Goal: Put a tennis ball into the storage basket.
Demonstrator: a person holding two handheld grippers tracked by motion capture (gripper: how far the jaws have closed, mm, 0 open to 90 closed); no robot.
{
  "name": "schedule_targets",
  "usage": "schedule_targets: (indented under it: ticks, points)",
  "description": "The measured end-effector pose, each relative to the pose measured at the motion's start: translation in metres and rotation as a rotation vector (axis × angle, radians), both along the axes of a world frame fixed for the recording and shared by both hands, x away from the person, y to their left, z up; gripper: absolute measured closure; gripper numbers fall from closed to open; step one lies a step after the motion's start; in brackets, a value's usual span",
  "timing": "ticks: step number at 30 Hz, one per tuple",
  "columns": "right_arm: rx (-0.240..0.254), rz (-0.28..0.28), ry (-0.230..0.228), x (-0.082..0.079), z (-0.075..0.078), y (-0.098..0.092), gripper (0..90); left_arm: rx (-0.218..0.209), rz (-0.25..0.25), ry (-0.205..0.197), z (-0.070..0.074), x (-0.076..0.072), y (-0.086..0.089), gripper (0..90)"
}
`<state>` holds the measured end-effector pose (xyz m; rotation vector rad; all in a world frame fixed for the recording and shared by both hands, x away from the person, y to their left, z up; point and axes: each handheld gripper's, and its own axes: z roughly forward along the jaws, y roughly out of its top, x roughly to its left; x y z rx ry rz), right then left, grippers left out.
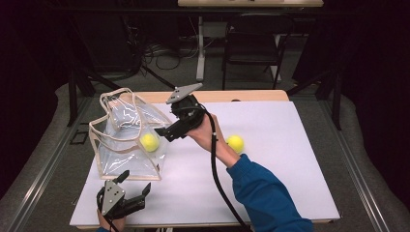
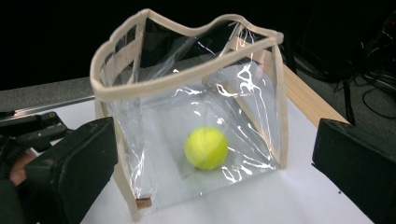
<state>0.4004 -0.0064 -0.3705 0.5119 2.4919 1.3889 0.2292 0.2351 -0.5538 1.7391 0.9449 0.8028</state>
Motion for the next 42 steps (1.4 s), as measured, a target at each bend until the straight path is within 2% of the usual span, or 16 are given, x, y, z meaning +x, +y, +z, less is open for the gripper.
schedule_targets:
  ticks: [9, 21, 26, 37, 42]
  points:
    - [-0.044, -0.042, 0.008, -0.006, -0.018, -0.03, 0.0, 0.003, -0.002, 0.001, 0.0, 0.001, 0.0, 16.0]
    - [-0.034, -0.065, 0.026, -0.02, -0.046, -0.067, 0.0, 0.007, 0.004, -0.011, 0.001, -0.001, -0.001, 16.0]
    - [-0.058, -0.083, 0.052, -0.025, -0.065, -0.079, 0.1, 0.01, 0.003, -0.015, 0.001, -0.002, -0.002, 16.0]
    - [-0.049, -0.101, 0.107, -0.038, -0.103, -0.109, 0.0, 0.019, 0.006, -0.019, 0.002, -0.002, -0.003, 16.0]
    - [-0.058, -0.101, 0.117, -0.043, -0.111, -0.119, 0.0, 0.02, 0.008, -0.015, 0.001, -0.001, -0.003, 16.0]
